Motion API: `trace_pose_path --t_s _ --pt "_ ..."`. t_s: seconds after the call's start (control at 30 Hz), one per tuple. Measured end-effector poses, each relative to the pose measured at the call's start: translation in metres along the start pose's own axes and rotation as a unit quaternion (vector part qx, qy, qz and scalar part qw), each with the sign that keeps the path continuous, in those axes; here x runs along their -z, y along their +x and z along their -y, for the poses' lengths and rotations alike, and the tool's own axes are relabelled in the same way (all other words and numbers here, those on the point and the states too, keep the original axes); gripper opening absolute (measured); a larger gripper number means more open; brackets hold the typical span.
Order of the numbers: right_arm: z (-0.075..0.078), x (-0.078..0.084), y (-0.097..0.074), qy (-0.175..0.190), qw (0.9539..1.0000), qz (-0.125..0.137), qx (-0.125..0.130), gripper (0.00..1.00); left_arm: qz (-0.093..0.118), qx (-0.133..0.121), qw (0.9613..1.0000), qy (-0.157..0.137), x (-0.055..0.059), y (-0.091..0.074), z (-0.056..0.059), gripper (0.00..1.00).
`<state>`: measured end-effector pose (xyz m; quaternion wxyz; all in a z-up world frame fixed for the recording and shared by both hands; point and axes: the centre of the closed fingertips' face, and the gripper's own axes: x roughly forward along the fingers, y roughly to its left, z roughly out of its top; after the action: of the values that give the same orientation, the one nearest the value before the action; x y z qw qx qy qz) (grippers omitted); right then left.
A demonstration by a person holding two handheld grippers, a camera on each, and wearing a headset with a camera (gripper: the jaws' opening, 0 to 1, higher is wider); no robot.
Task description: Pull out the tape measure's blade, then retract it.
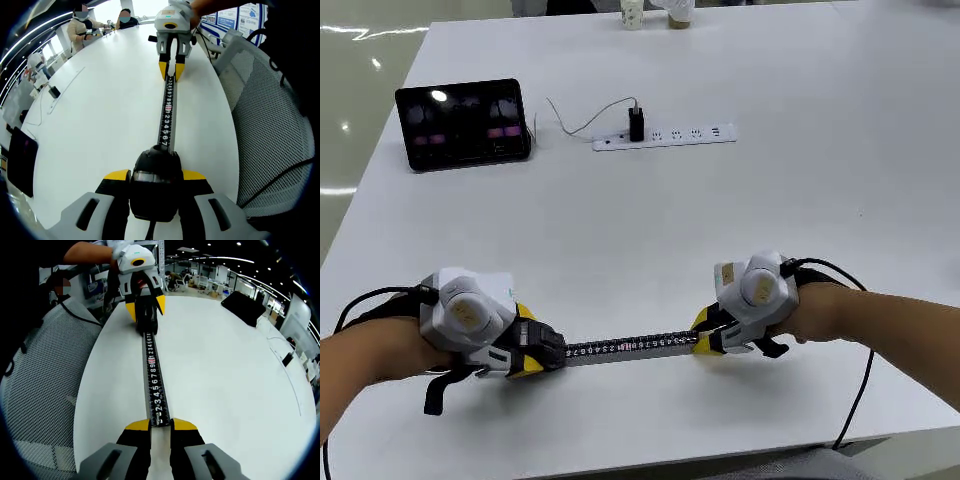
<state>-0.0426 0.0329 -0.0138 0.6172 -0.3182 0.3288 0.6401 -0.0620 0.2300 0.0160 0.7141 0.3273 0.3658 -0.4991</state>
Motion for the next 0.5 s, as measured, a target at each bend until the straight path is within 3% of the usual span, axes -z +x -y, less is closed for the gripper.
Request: trace_pose_path --t_s 0.5 --pt "0.0006 0.0055 -0.0049 0.003 1.0000 -0.001 0.002 0.10 0.000 0.000 1.0000 0.000 0.0003 0.0000 -0.0004 0.32"
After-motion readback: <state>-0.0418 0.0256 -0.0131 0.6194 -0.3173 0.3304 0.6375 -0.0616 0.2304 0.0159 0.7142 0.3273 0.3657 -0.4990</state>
